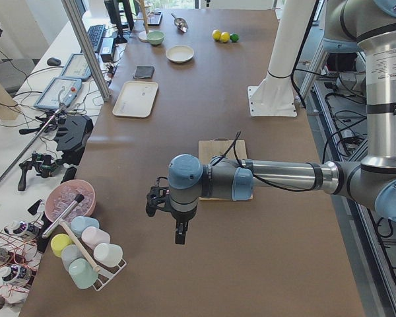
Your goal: Place red cherry on plate
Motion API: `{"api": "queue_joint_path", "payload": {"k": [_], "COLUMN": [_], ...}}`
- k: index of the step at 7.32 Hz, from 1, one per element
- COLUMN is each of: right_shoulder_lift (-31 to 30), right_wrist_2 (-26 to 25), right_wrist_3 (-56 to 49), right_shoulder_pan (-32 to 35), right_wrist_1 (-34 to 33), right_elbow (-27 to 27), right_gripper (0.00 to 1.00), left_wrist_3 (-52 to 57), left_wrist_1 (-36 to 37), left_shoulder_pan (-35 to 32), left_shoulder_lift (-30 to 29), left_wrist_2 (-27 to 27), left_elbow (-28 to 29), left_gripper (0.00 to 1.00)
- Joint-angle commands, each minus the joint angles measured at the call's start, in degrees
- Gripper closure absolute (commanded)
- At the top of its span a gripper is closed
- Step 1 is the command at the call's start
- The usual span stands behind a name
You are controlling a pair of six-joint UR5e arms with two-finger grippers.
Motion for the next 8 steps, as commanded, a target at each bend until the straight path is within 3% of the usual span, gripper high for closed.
{"api": "queue_joint_path", "payload": {"k": [1,6,8], "right_shoulder_lift": [0.0,0.7,-0.1], "right_wrist_2": [0.0,-0.1,-0.1], "right_wrist_3": [-0.1,0.5,1.2], "right_shoulder_pan": [0.0,0.5,1.1], "right_wrist_1": [0.0,2.0,13.6], "right_elbow": [0.1,2.8,2.6], "right_gripper": [0.0,0.0,0.0], "left_wrist_3": [-0.1,0.0,-0.3], "left_wrist_1": [0.1,0.0,0.0], "left_shoulder_pan": [0.0,-0.4,-0.5], "left_shoulder_lift": [-0.1,0.5,-0.5], "left_wrist_2": [0.0,-0.1,0.0], "left_elbow": [0.0,-4.7,-5.0], "left_gripper": [0.02,0.02,0.02]}}
